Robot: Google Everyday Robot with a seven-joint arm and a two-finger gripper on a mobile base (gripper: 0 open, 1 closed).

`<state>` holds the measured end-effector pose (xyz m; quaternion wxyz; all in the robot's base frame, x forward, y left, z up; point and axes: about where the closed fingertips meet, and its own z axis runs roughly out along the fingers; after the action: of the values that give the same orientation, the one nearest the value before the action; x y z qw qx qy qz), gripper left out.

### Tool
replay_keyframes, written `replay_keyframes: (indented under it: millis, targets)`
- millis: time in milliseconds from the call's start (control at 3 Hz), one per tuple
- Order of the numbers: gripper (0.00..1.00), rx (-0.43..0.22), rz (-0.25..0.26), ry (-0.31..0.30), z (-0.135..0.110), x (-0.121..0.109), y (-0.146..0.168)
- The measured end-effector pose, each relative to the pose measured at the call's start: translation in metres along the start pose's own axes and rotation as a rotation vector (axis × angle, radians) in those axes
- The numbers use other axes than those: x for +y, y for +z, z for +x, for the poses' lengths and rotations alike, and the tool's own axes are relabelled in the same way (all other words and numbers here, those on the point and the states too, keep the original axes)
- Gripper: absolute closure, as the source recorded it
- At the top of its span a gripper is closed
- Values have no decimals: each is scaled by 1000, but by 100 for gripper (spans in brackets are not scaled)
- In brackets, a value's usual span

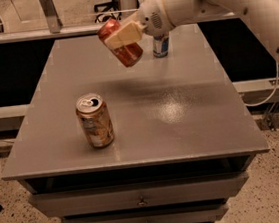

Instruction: Place coke can upright

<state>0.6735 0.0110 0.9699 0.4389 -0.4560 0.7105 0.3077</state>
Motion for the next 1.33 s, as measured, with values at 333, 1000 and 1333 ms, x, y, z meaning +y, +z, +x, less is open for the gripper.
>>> replay_keyframes:
  millis: [333,1000,1333]
  targets:
    - [100,-186,7,-7,19,-20,-54]
    - [100,-434,66,-81,108,-49,-148]
    - [100,-494,58,-80,127,-54,-161]
